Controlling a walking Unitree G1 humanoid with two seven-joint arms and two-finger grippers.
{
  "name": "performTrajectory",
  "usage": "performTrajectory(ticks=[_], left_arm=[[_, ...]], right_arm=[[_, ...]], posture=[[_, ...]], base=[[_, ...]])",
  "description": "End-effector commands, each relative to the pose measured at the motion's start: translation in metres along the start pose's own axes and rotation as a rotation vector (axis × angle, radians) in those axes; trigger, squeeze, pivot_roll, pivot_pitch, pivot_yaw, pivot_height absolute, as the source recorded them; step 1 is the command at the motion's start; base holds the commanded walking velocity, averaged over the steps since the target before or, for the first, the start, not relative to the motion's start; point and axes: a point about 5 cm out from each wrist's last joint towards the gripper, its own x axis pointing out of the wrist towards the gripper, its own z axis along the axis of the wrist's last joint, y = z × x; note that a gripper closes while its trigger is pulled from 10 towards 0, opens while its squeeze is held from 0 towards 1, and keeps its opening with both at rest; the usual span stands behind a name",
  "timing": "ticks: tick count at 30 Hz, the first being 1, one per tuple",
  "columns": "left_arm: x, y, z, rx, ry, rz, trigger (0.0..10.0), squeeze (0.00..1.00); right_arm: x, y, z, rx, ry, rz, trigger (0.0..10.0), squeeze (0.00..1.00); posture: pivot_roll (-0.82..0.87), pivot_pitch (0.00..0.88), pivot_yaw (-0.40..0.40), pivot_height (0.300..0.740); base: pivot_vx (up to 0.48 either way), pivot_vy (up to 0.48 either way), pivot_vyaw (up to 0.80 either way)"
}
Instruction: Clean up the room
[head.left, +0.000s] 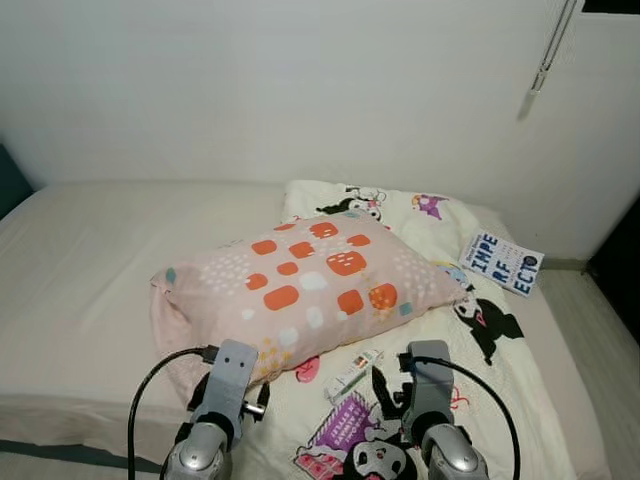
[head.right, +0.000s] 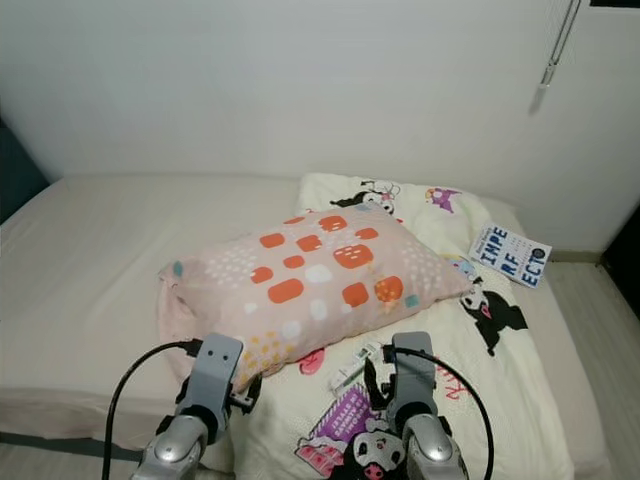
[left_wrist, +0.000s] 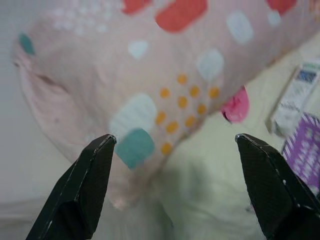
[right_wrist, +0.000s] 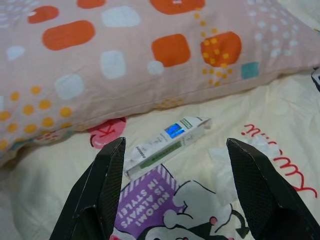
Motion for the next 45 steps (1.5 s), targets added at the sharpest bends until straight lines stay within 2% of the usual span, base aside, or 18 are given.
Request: performTrajectory(ticks=[1, 15, 25, 30, 45], left_arm=[[-0.002, 0.001, -0.007, 0.002, 0.023, 0.008, 10.0, 0.00], [-0.003, 0.005, -0.009, -0.004, 0.024, 0.016, 10.0, 0.00], [-0.005, 0.005, -0.011, -0.023, 0.023, 0.025, 10.0, 0.00], [-0.006, 0.011, -0.015, -0.054, 0.030, 0.049, 10.0, 0.00], [-0.010, 0.011, -0.017, -0.048, 0.032, 0.063, 10.0, 0.00]], right_arm=[[-0.001, -0.003, -0.005, -0.004, 0.015, -0.016, 10.0, 0.00], [-0.001, -0.003, -0.006, 0.011, 0.010, -0.024, 10.0, 0.00], [0.001, -0.001, -0.003, -0.004, 0.001, -0.015, 10.0, 0.00], [0.002, 0.001, 0.001, -0.008, -0.012, -0.015, 10.0, 0.00], [0.001, -0.001, -0.002, -0.018, 0.000, -0.001, 10.0, 0.00]], posture=[[-0.03, 0.135, 0.009, 0.740], [-0.03, 0.128, 0.018, 0.687], [-0.03, 0.126, 0.014, 0.687], [-0.03, 0.126, 0.030, 0.687], [-0.02, 0.131, 0.002, 0.632]], base=[[0.000, 0.000, 0.00], [0.000, 0.000, 0.00], [0.000, 0.000, 0.00], [0.000, 0.000, 0.00], [0.000, 0.000, 0.00]])
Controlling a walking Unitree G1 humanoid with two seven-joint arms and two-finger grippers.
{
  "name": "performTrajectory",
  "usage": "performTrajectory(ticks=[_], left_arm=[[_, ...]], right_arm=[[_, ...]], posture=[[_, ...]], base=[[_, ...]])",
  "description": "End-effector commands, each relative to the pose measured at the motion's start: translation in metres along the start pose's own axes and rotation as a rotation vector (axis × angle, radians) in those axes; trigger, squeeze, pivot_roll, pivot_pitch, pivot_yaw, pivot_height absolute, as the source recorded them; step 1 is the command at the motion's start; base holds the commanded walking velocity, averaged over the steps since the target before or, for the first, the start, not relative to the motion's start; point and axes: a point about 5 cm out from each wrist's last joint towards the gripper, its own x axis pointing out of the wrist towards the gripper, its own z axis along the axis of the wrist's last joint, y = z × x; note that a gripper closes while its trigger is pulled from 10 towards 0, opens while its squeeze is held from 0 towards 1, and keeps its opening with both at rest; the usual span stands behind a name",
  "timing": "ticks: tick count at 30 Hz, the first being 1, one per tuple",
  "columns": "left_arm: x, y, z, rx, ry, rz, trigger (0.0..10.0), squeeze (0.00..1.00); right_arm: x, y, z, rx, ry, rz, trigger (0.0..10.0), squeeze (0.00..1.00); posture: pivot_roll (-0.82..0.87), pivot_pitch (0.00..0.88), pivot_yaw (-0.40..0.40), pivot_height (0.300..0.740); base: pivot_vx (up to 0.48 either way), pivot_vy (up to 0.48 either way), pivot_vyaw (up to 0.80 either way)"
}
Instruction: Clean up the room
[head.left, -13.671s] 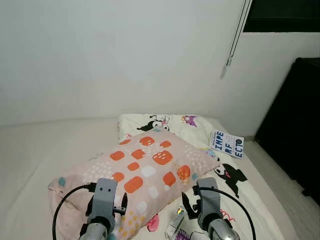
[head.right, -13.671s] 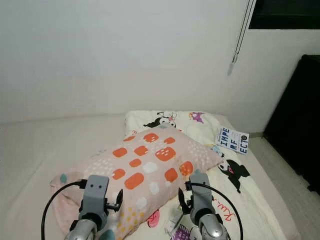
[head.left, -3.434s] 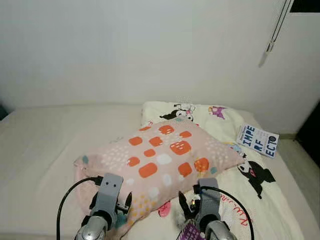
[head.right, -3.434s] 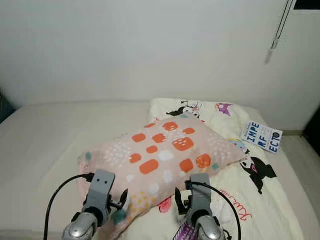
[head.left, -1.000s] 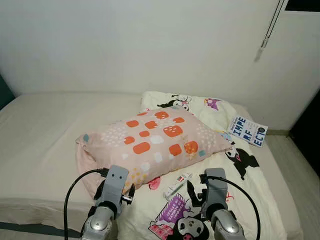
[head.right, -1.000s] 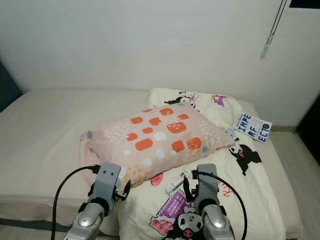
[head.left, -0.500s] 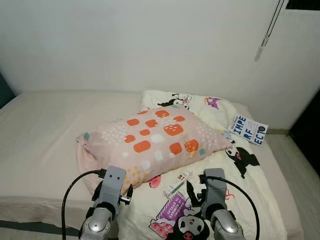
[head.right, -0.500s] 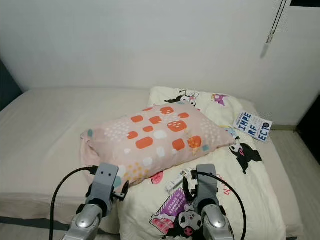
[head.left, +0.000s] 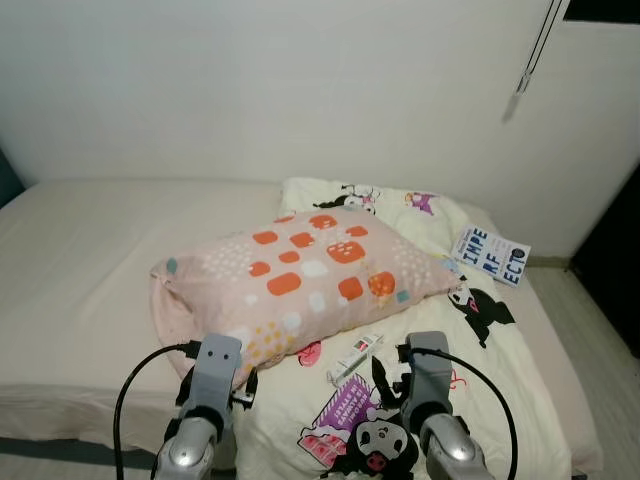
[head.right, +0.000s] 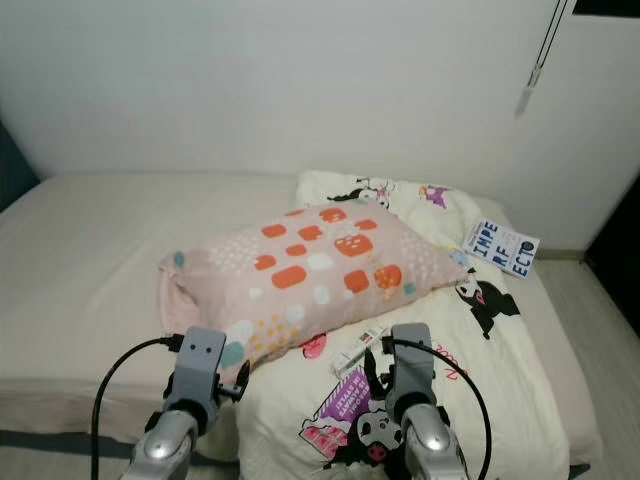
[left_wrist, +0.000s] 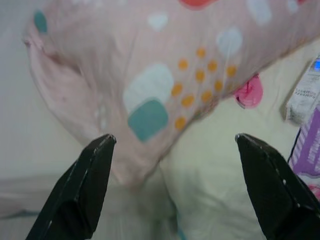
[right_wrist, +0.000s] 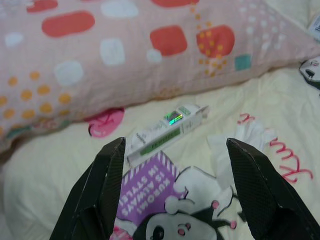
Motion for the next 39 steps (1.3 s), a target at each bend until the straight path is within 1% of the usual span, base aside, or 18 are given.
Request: performTrajectory(ticks=[1, 10, 17, 19, 23, 25, 26, 29, 30, 32, 33, 34, 35, 37, 39], left_arm=[[-0.004, -0.001, -0.008, 0.012, 0.030, -0.004, 10.0, 0.00], [-0.003, -0.003, -0.006, 0.019, 0.021, -0.027, 10.0, 0.00], [-0.001, -0.005, -0.001, 0.044, 0.004, -0.060, 10.0, 0.00], [-0.001, -0.003, 0.003, 0.065, -0.005, -0.066, 10.0, 0.00], [0.001, 0.002, 0.008, 0.076, -0.014, -0.058, 10.0, 0.00], [0.002, 0.007, 0.010, 0.086, -0.016, -0.048, 10.0, 0.00], [0.002, 0.011, 0.012, 0.088, -0.017, -0.046, 10.0, 0.00], [0.002, 0.013, 0.013, 0.090, -0.018, -0.045, 10.0, 0.00], [0.008, 0.021, 0.020, 0.101, -0.019, -0.044, 10.0, 0.00], [0.010, 0.024, 0.023, 0.103, -0.018, -0.043, 10.0, 0.00], [0.012, 0.028, 0.027, 0.110, -0.020, -0.046, 10.0, 0.00], [0.013, 0.030, 0.029, 0.115, -0.021, -0.048, 10.0, 0.00], [0.016, 0.033, 0.032, 0.112, -0.021, -0.050, 10.0, 0.00], [0.017, 0.036, 0.034, 0.110, -0.021, -0.052, 10.0, 0.00], [0.023, 0.041, 0.041, 0.079, -0.043, -0.065, 10.0, 0.00]], right_arm=[[-0.003, -0.001, -0.007, -0.010, 0.023, 0.000, 10.0, 0.00], [-0.005, -0.002, -0.008, -0.013, 0.021, -0.006, 10.0, 0.00], [-0.006, -0.001, -0.008, 0.000, 0.009, -0.023, 10.0, 0.00], [-0.006, -0.001, -0.007, 0.006, 0.003, -0.032, 10.0, 0.00], [-0.005, -0.002, -0.006, 0.013, -0.001, -0.040, 10.0, 0.00], [-0.003, -0.001, -0.005, 0.015, -0.005, -0.042, 10.0, 0.00], [-0.002, 0.000, -0.004, 0.017, -0.008, -0.042, 10.0, 0.00], [-0.001, 0.001, -0.003, 0.018, -0.010, -0.043, 10.0, 0.00], [0.003, 0.002, 0.002, 0.024, -0.019, -0.046, 10.0, 0.00], [0.004, 0.003, 0.004, 0.025, -0.022, -0.047, 10.0, 0.00], [0.005, 0.004, 0.006, 0.026, -0.024, -0.049, 10.0, 0.00], [0.005, 0.005, 0.007, 0.025, -0.025, -0.051, 10.0, 0.00], [0.006, 0.005, 0.010, 0.026, -0.028, -0.052, 10.0, 0.00], [0.007, 0.005, 0.012, 0.027, -0.030, -0.052, 10.0, 0.00], [0.009, 0.001, 0.021, 0.001, -0.041, -0.045, 10.0, 0.00]], posture=[[-0.02, 0.131, 0.002, 0.632], [-0.02, 0.130, 0.009, 0.632], [-0.01, 0.134, 0.030, 0.632], [0.00, 0.142, 0.050, 0.632], [0.01, 0.150, 0.062, 0.632], [0.02, 0.167, 0.077, 0.632], [0.04, 0.189, 0.092, 0.632], [0.04, 0.189, 0.092, 0.632], [0.07, 0.261, 0.135, 0.632], [0.07, 0.261, 0.135, 0.632], [0.08, 0.296, 0.146, 0.632], [0.08, 0.296, 0.146, 0.632], [0.08, 0.341, 0.153, 0.632], [0.08, 0.341, 0.153, 0.632], [0.06, 0.390, 0.133, 0.632]], base=[[0.000, 0.000, 0.00], [0.000, 0.000, 0.00], [0.000, 0.000, 0.00], [0.000, 0.000, 0.00], [0.000, 0.000, 0.00], [0.000, 0.000, 0.00], [0.000, 0.000, 0.00], [0.000, 0.000, 0.00], [0.000, 0.000, 0.00], [0.000, 0.000, 0.00], [0.000, 0.000, 0.00], [0.000, 0.000, 0.00], [0.000, 0.000, 0.00], [0.000, 0.000, 0.00], [0.000, 0.000, 0.00]])
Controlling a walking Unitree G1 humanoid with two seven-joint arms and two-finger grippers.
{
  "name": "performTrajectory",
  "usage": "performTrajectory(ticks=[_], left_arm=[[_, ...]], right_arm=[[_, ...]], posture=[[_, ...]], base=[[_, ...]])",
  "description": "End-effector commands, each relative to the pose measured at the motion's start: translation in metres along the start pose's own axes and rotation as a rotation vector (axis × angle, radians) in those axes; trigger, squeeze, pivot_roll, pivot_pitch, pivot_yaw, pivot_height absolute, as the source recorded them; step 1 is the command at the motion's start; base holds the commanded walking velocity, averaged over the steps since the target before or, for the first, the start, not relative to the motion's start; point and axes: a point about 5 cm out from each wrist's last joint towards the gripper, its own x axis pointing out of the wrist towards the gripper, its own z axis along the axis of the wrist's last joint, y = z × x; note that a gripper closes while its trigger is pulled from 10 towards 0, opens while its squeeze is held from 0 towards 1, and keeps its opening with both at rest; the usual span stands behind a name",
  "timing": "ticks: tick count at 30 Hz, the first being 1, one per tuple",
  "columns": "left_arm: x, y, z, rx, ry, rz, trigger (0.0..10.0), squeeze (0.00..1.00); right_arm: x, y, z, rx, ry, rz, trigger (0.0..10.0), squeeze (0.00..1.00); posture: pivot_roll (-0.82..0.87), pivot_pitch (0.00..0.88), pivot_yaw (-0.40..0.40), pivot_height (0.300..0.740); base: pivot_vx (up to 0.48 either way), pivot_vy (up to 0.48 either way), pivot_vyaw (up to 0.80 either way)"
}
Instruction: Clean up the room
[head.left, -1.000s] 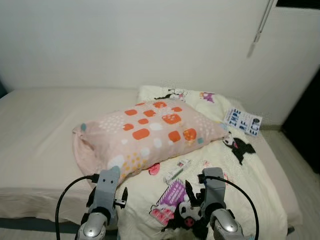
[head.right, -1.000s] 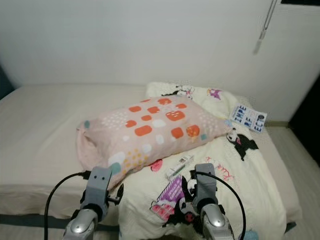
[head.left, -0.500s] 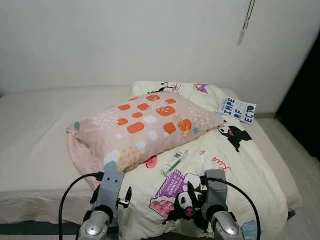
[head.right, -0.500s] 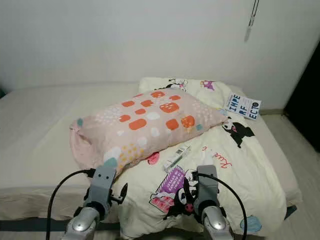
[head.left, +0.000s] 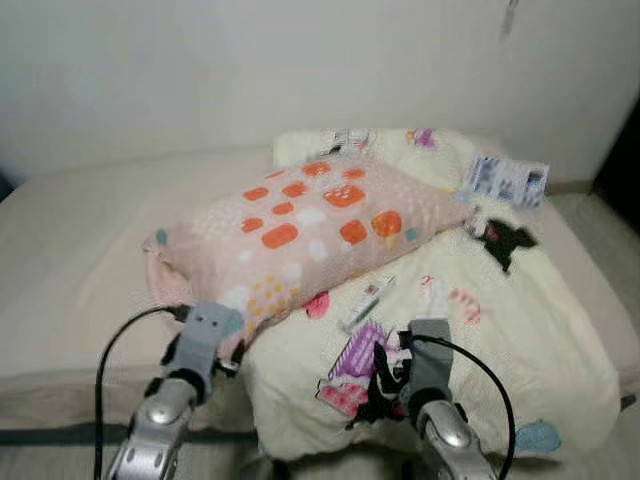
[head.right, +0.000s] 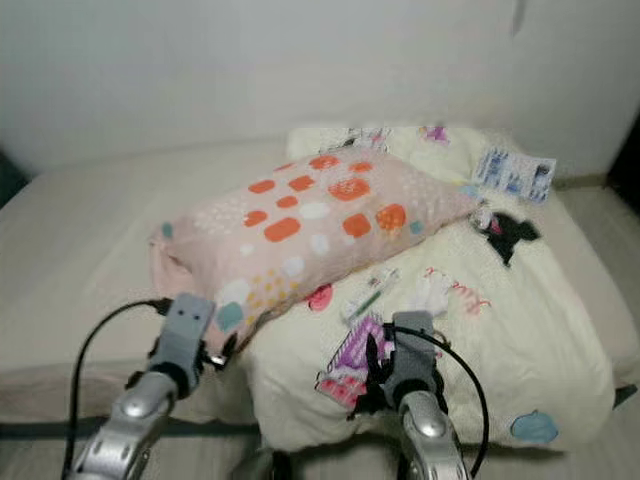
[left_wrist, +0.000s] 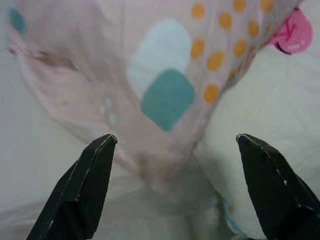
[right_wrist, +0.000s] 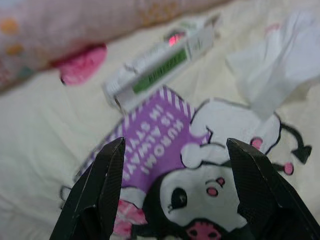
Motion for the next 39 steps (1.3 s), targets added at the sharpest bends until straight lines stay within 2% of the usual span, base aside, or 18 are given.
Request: performTrajectory(ticks=[1, 7, 9, 11, 12, 14, 15, 19, 23, 27, 35, 39], left_arm=[[-0.001, 0.010, -0.006, -0.022, 0.028, 0.005, 10.0, 0.00], [0.005, 0.013, -0.003, -0.038, 0.035, -0.011, 10.0, 0.00], [0.005, 0.011, -0.004, -0.108, 0.047, -0.020, 10.0, 0.00], [0.005, 0.011, -0.004, -0.108, 0.047, -0.020, 10.0, 0.00], [0.006, 0.010, -0.004, -0.138, 0.051, -0.025, 10.0, 0.00], [0.006, 0.004, -0.005, -0.238, 0.056, -0.029, 10.0, 0.00], [0.006, 0.004, -0.005, -0.238, 0.056, -0.029, 10.0, 0.00], [0.004, -0.013, -0.006, -0.293, 0.064, -0.067, 10.0, 0.00], [0.003, -0.020, -0.008, -0.337, 0.077, -0.074, 10.0, 0.00], [-0.003, -0.031, -0.014, -0.325, 0.077, -0.071, 10.0, 0.00], [-0.003, -0.039, -0.013, -0.347, 0.061, -0.033, 10.0, 0.00], [-0.004, -0.037, -0.008, -0.306, 0.025, 0.000, 10.0, 0.00]], right_arm=[[-0.001, 0.000, 0.002, -0.007, 0.005, 0.008, 10.0, 0.00], [-0.003, -0.003, 0.007, -0.017, -0.006, 0.013, 10.0, 0.00], [-0.006, -0.005, 0.005, -0.030, 0.022, -0.008, 10.0, 0.00], [-0.006, -0.005, 0.005, -0.030, 0.022, -0.008, 10.0, 0.00], [-0.007, -0.006, 0.004, -0.038, 0.036, -0.018, 10.0, 0.00], [-0.007, -0.011, 0.006, -0.095, 0.045, -0.044, 10.0, 0.00], [-0.007, -0.011, 0.006, -0.095, 0.045, -0.044, 10.0, 0.00], [-0.004, -0.026, 0.016, -0.123, 0.003, -0.116, 10.0, 0.00], [-0.003, -0.029, 0.021, -0.125, -0.014, -0.124, 10.0, 0.00], [0.002, -0.027, 0.048, -0.215, -0.142, -0.070, 10.0, 0.00], [0.008, -0.032, 0.055, -0.227, -0.149, -0.044, 10.0, 0.00], [0.010, -0.032, 0.052, -0.206, -0.127, -0.039, 10.0, 0.00]], posture=[[0.06, 0.390, 0.133, 0.632], [0.05, 0.412, 0.117, 0.632], [0.04, 0.413, 0.113, 0.632], [0.04, 0.413, 0.113, 0.632], [0.03, 0.412, 0.113, 0.632], [0.02, 0.409, 0.109, 0.632], [0.02, 0.409, 0.109, 0.632], [0.01, 0.391, 0.101, 0.632], [0.00, 0.386, 0.100, 0.632], [-0.04, 0.348, 0.067, 0.632], [-0.06, 0.334, 0.033, 0.632], [-0.05, 0.338, 0.028, 0.632]], base=[[0.000, 0.000, 0.00], [0.000, 0.000, 0.00], [0.000, 0.000, 0.00], [0.000, 0.000, 0.00], [0.000, 0.000, 0.00], [0.000, 0.000, 0.00], [0.000, 0.000, 0.00], [0.000, 0.000, 0.00], [0.000, 0.000, 0.00], [0.000, 0.000, 0.00], [0.000, 0.000, 0.00], [0.000, 0.000, 0.00]])
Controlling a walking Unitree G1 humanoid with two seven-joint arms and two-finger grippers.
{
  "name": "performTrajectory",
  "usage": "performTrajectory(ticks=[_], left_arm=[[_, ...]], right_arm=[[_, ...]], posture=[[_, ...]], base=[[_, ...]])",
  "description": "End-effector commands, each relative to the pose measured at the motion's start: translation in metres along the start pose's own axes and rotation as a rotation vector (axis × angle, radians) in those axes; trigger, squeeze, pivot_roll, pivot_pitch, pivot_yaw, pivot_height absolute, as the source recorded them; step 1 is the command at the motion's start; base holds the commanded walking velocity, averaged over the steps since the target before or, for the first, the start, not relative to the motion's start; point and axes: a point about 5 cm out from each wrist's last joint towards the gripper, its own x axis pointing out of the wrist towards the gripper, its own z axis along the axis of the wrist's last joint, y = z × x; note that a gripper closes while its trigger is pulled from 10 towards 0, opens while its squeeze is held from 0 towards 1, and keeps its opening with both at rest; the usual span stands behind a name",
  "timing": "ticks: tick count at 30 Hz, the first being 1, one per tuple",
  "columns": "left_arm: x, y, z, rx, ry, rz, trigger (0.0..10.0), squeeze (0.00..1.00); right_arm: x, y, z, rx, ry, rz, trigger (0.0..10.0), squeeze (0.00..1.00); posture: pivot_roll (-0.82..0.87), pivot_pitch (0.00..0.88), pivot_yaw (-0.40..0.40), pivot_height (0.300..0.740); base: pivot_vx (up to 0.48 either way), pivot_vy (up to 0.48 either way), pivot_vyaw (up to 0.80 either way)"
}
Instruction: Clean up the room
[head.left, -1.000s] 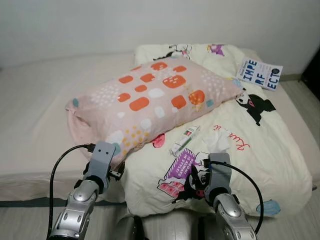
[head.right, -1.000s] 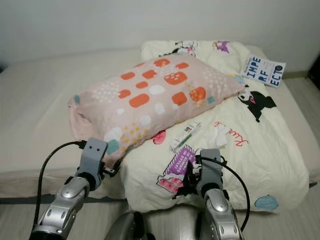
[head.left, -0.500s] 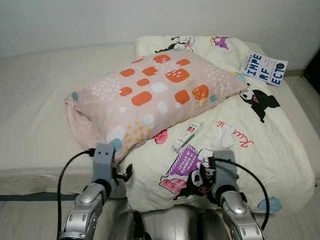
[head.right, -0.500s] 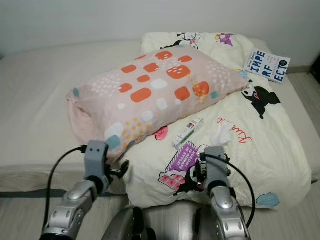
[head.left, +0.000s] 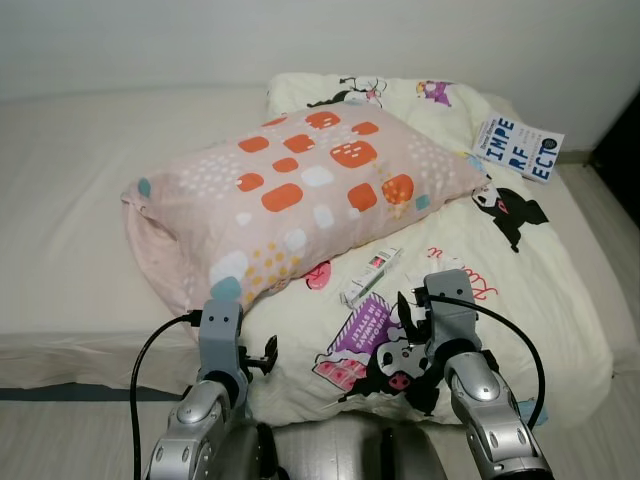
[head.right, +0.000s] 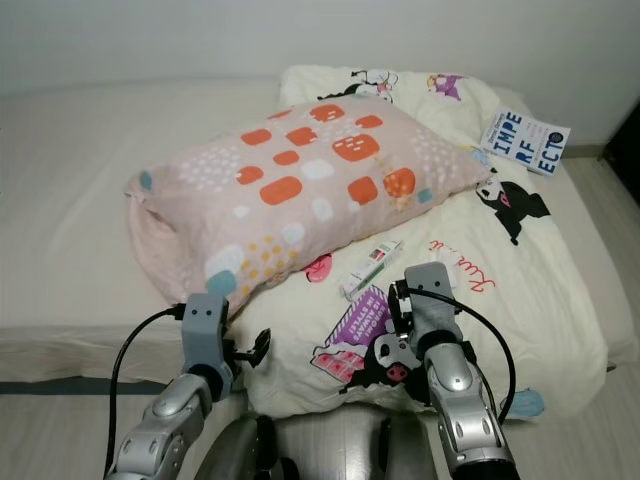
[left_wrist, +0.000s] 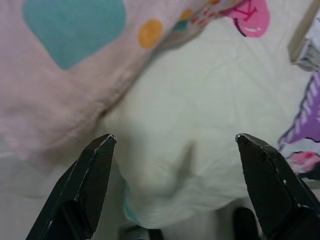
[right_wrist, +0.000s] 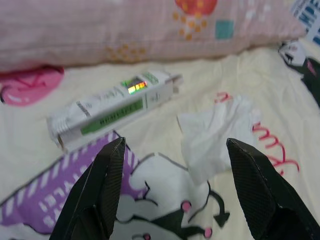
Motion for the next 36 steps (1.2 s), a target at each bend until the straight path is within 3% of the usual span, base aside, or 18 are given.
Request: performTrajectory(ticks=[1, 10, 36], left_arm=[[-0.005, 0.003, -0.006, 0.012, 0.007, 0.024, 10.0, 0.00], [-0.007, 0.007, 0.005, 0.036, -0.037, 0.043, 10.0, 0.00], [-0.004, 0.003, 0.011, 0.086, -0.054, 0.016, 10.0, 0.00]], right_arm=[[-0.002, 0.001, -0.008, 0.020, 0.030, 0.008, 10.0, 0.00], [-0.004, 0.004, -0.015, 0.050, 0.050, 0.014, 10.0, 0.00], [-0.004, 0.004, -0.016, 0.066, 0.038, 0.012, 10.0, 0.00]], posture=[[-0.05, 0.338, 0.028, 0.632], [-0.03, 0.338, 0.050, 0.613], [-0.02, 0.330, 0.066, 0.613]], base=[[0.000, 0.000, 0.00], [0.000, 0.000, 0.00], [0.000, 0.000, 0.00]])
